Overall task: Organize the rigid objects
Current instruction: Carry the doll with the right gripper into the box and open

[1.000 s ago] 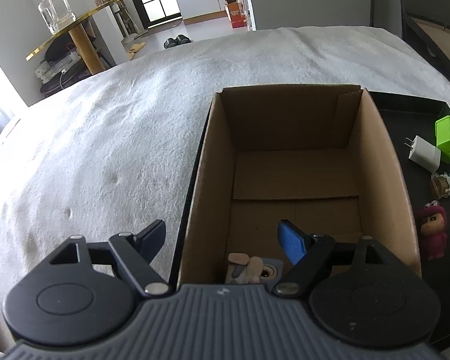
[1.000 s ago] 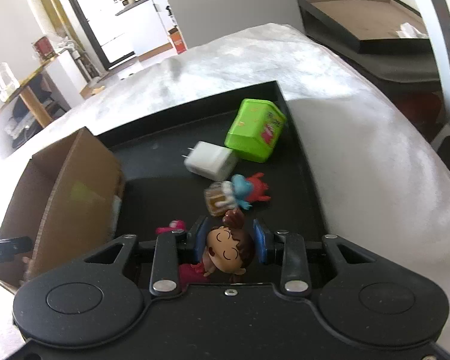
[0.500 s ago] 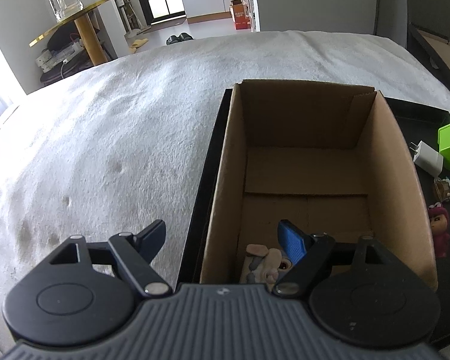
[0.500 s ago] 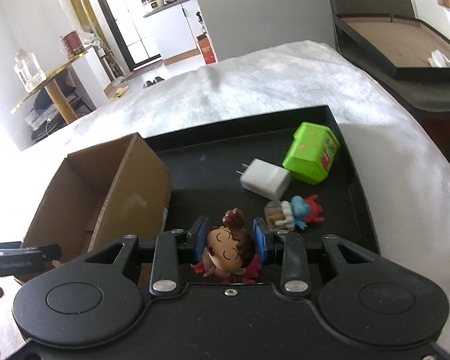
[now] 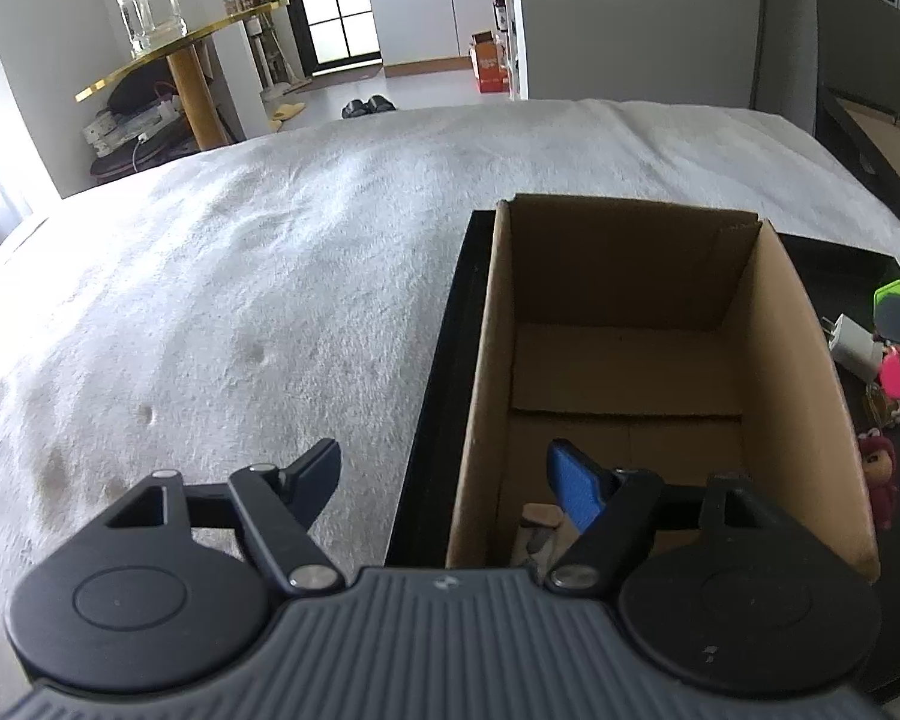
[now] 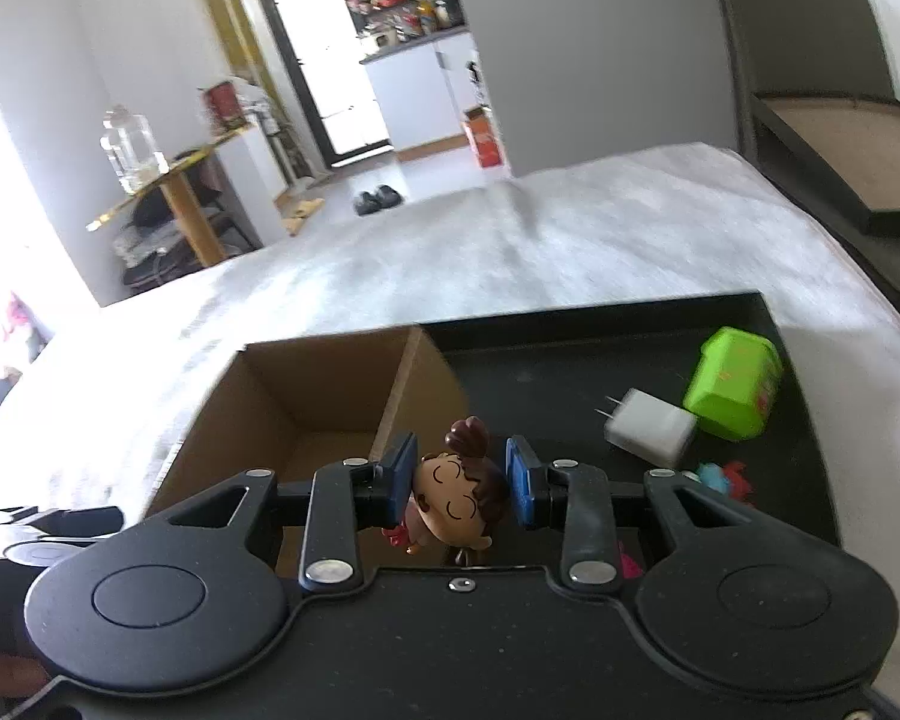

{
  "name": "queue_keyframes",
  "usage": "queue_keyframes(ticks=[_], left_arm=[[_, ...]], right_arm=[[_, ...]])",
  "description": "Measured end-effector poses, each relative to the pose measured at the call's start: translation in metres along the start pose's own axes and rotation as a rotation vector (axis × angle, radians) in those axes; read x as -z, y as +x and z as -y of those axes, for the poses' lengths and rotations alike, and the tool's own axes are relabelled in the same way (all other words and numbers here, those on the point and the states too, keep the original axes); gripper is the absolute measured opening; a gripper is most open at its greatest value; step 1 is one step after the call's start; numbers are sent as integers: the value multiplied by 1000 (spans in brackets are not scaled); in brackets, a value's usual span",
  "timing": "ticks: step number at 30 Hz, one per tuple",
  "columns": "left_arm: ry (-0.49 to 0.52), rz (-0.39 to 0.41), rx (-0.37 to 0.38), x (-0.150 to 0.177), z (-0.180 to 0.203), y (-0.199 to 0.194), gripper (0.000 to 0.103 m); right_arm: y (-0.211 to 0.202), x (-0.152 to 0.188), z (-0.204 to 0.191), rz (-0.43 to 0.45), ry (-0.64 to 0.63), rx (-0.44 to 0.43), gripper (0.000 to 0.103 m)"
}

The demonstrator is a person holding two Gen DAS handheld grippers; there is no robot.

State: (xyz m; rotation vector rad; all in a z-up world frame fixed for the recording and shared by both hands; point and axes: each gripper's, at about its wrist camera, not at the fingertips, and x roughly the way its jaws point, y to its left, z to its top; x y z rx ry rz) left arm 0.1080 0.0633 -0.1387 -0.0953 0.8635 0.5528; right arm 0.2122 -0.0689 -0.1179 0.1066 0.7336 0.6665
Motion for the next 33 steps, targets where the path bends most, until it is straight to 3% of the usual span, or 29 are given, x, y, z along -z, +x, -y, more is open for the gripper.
queue_keyframes(ticks=[8,12,16,24,31,33], left_arm=[[-22,13,27,0,-4,-2,46],[-30,25,42,1,-5,-2,25],[-39,23,82,2,-8,1,15],[-63,16,127,4,-15,5,12],[-79,12,144,5,-17,5,12],[-81,7,147,5,-18,5,13]], right_arm=[[-1,-8,-25,33,-38,-83,32],[4,-7,-37,22,-65,-122,32],[13,-1,-48,0,-82,-129,32],[34,8,-67,-61,-96,-116,32],[45,6,-80,-50,-105,-128,33],[45,6,-81,-46,-95,-123,44]])
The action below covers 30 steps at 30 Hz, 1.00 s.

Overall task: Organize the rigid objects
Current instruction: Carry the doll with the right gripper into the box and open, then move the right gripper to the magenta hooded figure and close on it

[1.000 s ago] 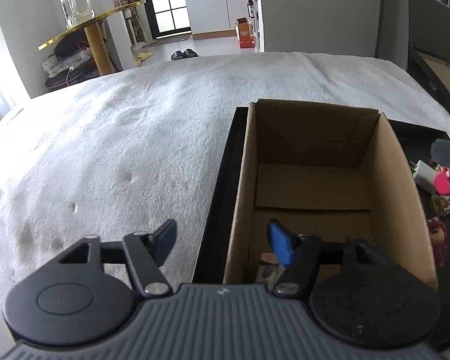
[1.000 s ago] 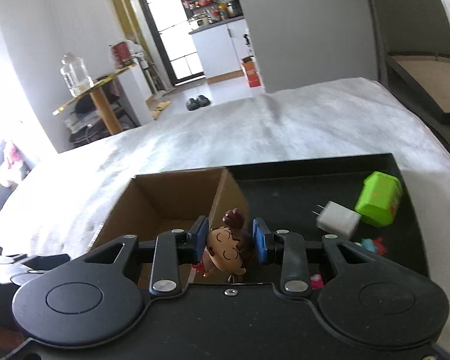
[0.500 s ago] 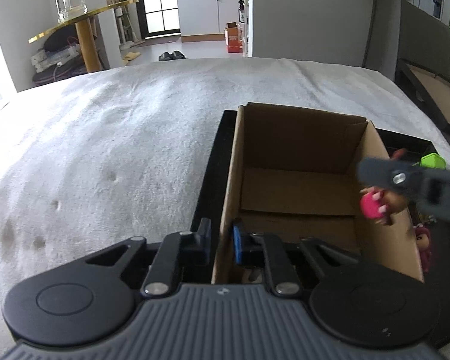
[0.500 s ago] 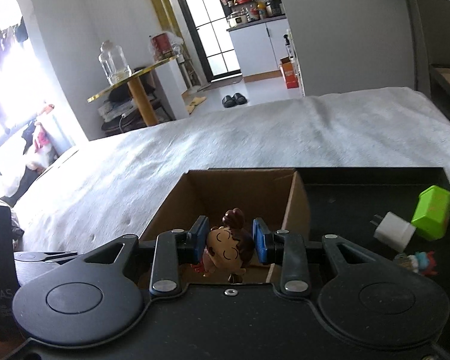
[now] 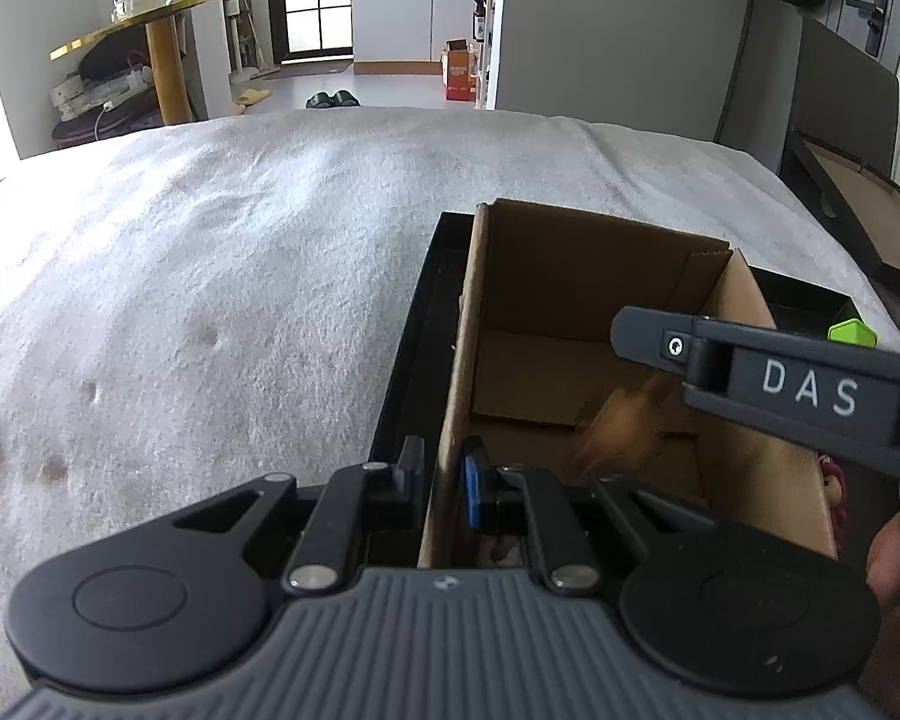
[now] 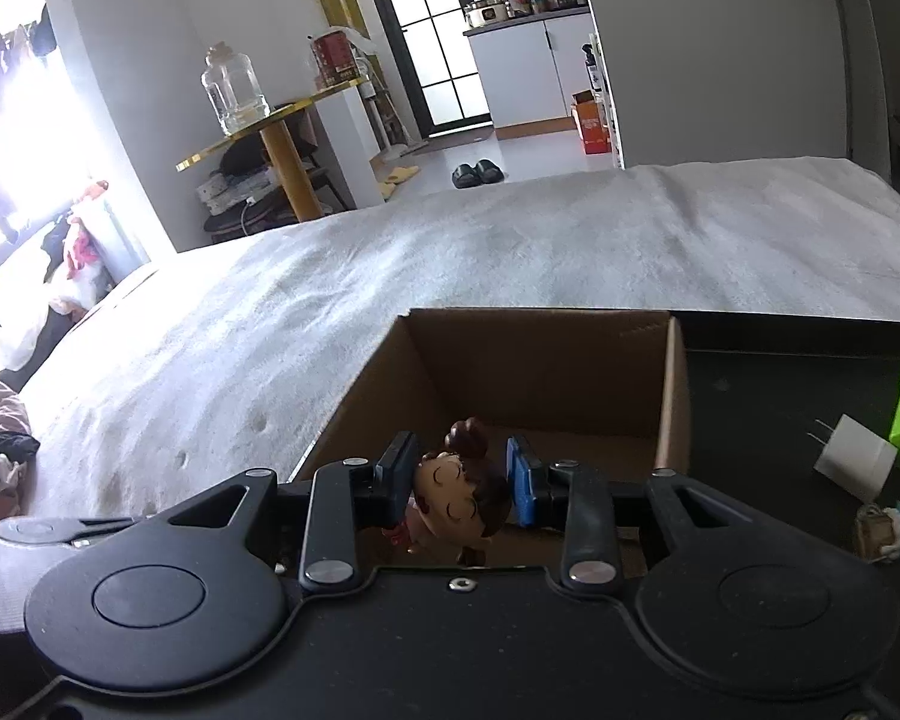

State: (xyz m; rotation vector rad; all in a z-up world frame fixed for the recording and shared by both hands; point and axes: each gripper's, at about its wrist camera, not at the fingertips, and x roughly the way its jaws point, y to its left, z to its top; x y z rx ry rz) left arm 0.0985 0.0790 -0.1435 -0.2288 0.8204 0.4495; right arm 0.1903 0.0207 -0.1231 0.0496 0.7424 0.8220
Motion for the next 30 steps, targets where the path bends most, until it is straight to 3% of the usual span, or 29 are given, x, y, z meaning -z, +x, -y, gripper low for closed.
queue_keyframes(ticks=[16,30], left_arm=[[29,2,-19,0,5,-2,9],[83,-8,-106,-9,19,-5,15]], right_arm=[[-36,4,18,12,22,18,45],[-64,6,62,52,77,91,45]])
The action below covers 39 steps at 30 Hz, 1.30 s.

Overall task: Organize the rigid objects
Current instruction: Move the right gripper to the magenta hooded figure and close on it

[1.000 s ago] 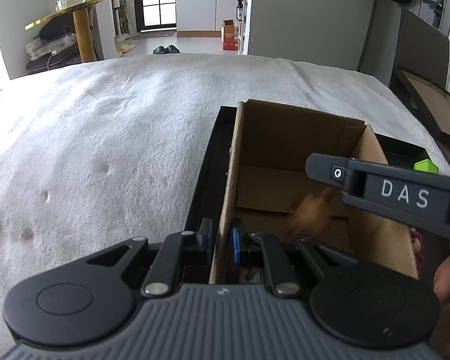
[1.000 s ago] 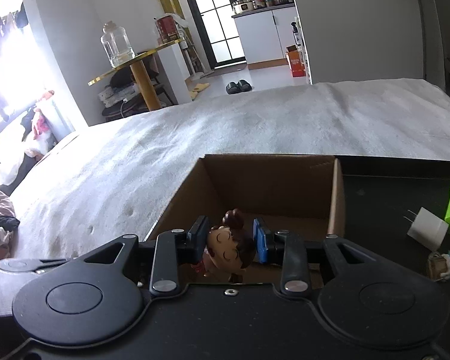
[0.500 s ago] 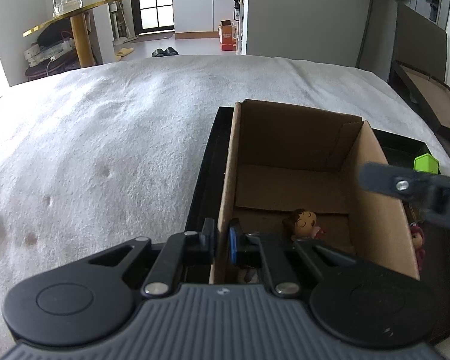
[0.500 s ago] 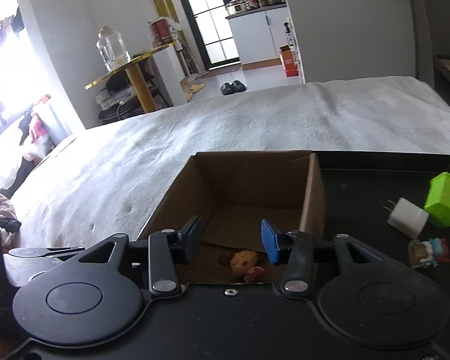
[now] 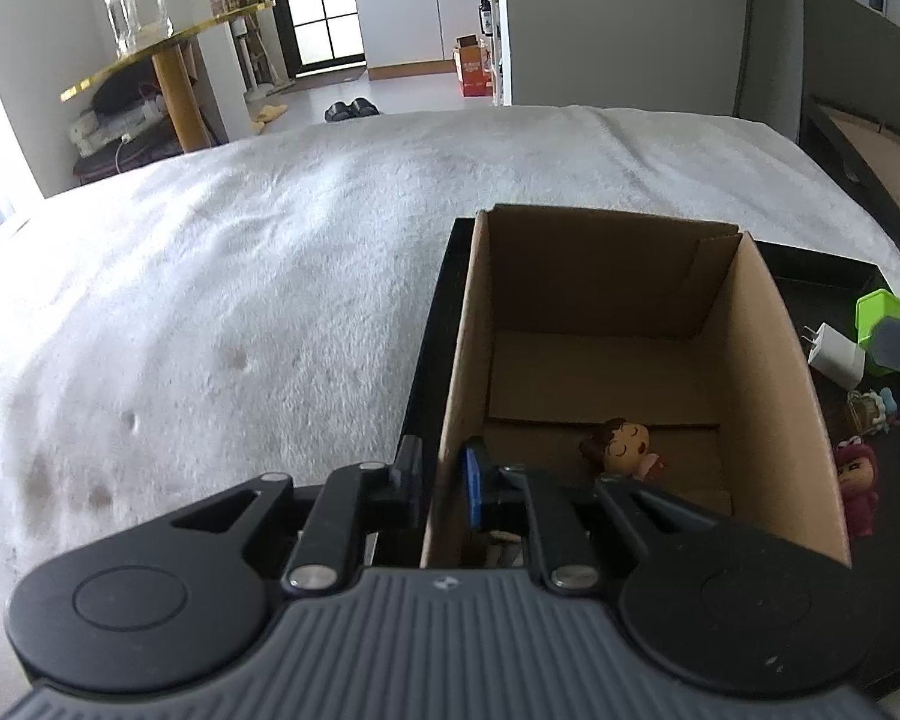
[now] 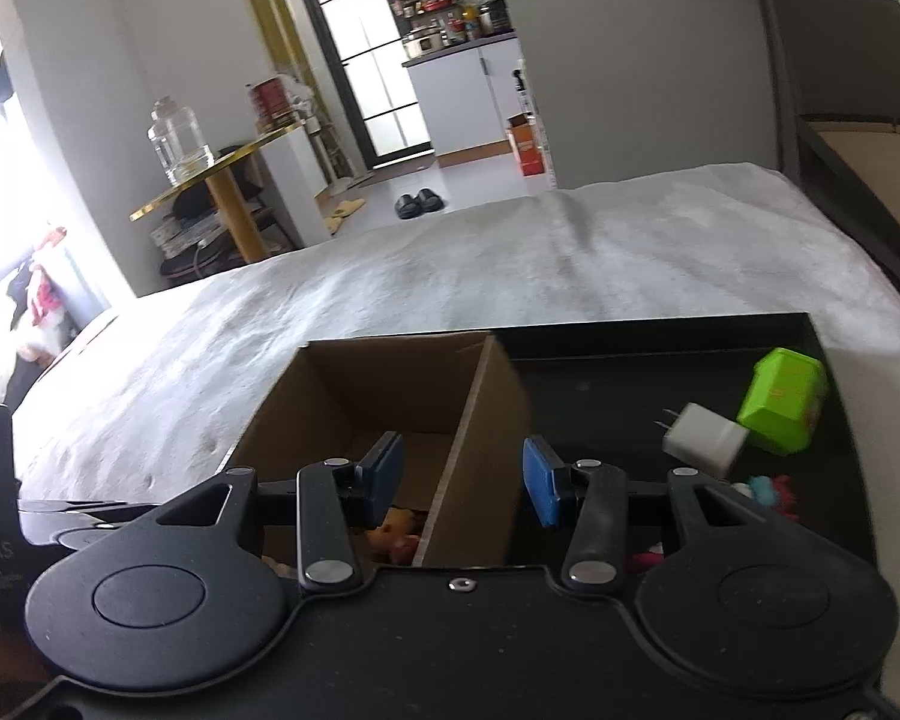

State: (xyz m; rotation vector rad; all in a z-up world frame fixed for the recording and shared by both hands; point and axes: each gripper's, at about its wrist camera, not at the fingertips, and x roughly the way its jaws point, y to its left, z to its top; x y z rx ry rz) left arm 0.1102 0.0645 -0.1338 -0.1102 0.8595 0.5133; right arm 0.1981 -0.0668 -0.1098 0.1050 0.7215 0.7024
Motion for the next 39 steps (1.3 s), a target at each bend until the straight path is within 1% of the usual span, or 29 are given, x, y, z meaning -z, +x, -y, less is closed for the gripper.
queue_keyframes(ticks=[1,3,6,9,13,15,17,19,21,27,31,34,39], left_arm=[[0,-6,-4,-2,1,0,18],[3,-15,-10,-3,4,-1,32],[27,-4,-20,-5,11,-4,48],[42,-5,-27,-7,17,-5,55],[49,-13,-32,-8,22,-4,61],[52,-17,-33,-8,25,-4,67],[58,-25,-43,-8,26,-2,70],[65,-30,-57,-7,28,0,72],[71,-35,-69,-6,30,1,73],[81,-39,-81,-8,35,2,76],[80,-44,-90,-8,35,3,76],[77,-48,-100,-8,34,5,77],[78,-54,-111,-9,34,5,77]], right_arm=[[-1,0,4,0,7,7,45],[-2,1,11,-1,22,22,45],[-3,3,22,-6,35,45,45],[-4,6,30,-9,45,56,48],[-3,10,38,-22,57,71,52],[-2,14,44,-28,64,79,57],[0,17,48,-40,71,88,61],[2,21,52,-55,76,96,63],[3,24,57,-70,79,104,70],[9,35,69,-137,84,110,76],[18,42,72,-197,92,109,76],[22,45,71,-202,85,105,76],[39,49,68,-225,59,140,75]])
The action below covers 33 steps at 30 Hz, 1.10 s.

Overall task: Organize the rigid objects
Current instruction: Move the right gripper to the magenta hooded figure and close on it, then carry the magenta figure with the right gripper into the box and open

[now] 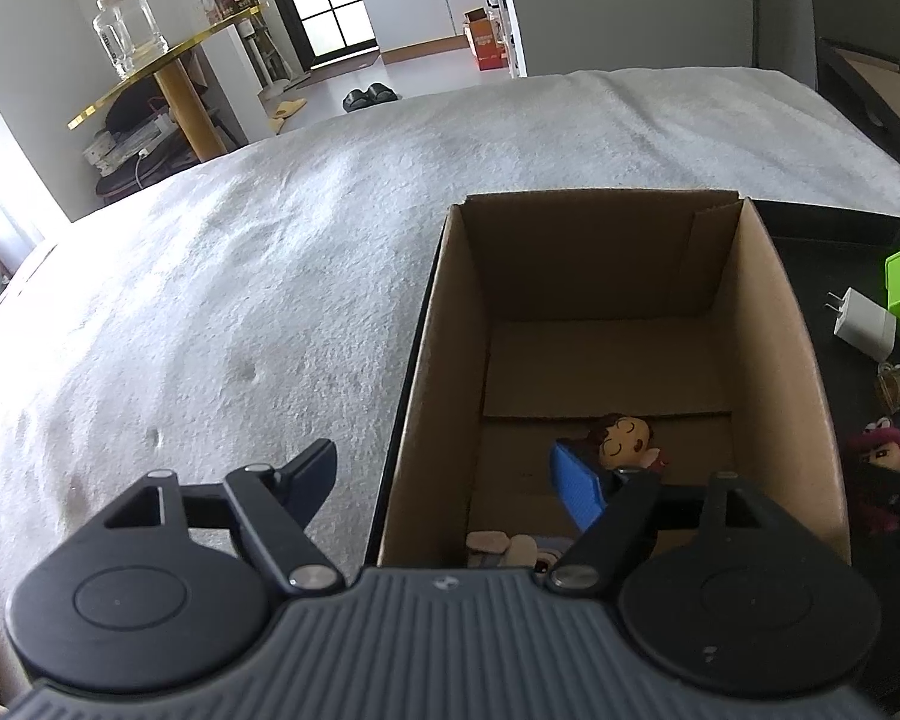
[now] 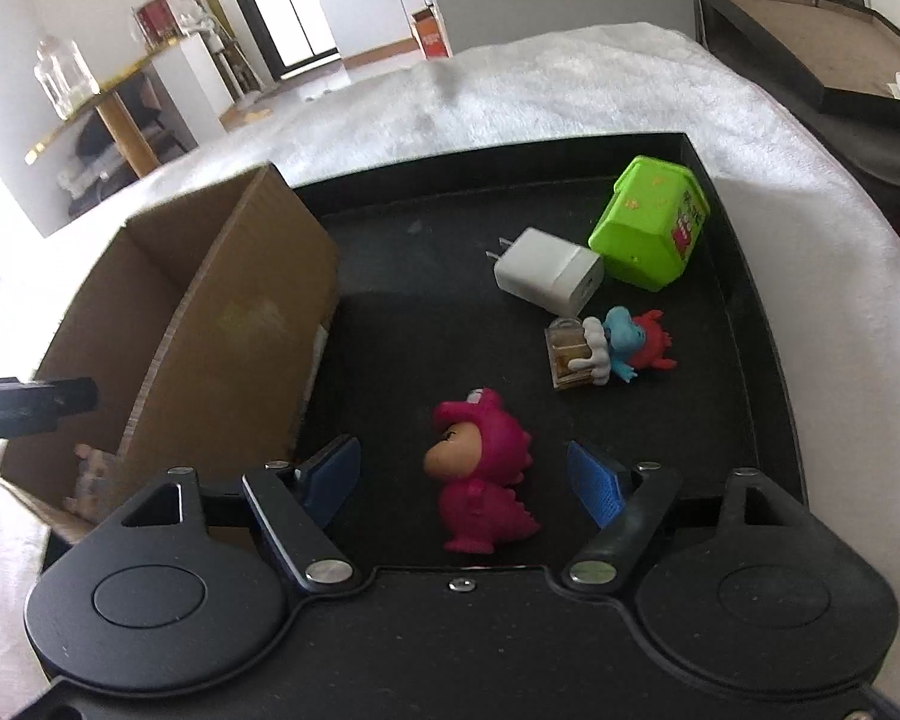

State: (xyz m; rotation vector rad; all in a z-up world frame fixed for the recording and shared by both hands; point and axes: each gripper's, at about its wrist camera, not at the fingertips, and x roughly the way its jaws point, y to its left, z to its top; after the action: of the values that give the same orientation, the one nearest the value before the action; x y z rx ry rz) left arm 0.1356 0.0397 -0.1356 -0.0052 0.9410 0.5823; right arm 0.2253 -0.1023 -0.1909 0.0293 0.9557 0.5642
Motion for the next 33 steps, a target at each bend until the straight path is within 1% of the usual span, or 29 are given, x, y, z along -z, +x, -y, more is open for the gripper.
queue_keyframes(ticks=[2,3,4,5,6,8,10,18,21,27,29,33], left_arm=[[1,0,-2,0,0,-1,77],[2,1,0,0,0,-2,77],[1,3,1,1,0,-2,77],[2,2,0,1,-1,-2,77],[1,0,0,2,-1,-2,77],[-4,-5,1,2,-2,-2,77],[-9,-7,2,3,-3,-2,77],[-25,-1,12,4,-9,-1,77],[-32,0,13,5,-13,0,77],[-55,0,18,7,-19,1,77],[-59,2,24,8,-21,1,77],[-69,5,35,8,-25,2,77]], right_arm=[[6,1,-3,-14,-15,7,74],[9,2,-3,-23,-21,11,69],[11,3,-4,-35,-26,8,63],[13,3,-3,-56,-21,1,41],[13,3,0,-72,2,-15,38],[7,2,3,-58,32,-47,38],[-1,1,0,-33,4,-44,38],[-22,-15,-1,35,30,-45,38],[-25,-21,-6,65,13,-39,38],[-32,-30,-22,126,-21,-61,38],[-35,-32,-28,163,-37,-71,38],[-45,-35,-45,266,-88,-91,38]])
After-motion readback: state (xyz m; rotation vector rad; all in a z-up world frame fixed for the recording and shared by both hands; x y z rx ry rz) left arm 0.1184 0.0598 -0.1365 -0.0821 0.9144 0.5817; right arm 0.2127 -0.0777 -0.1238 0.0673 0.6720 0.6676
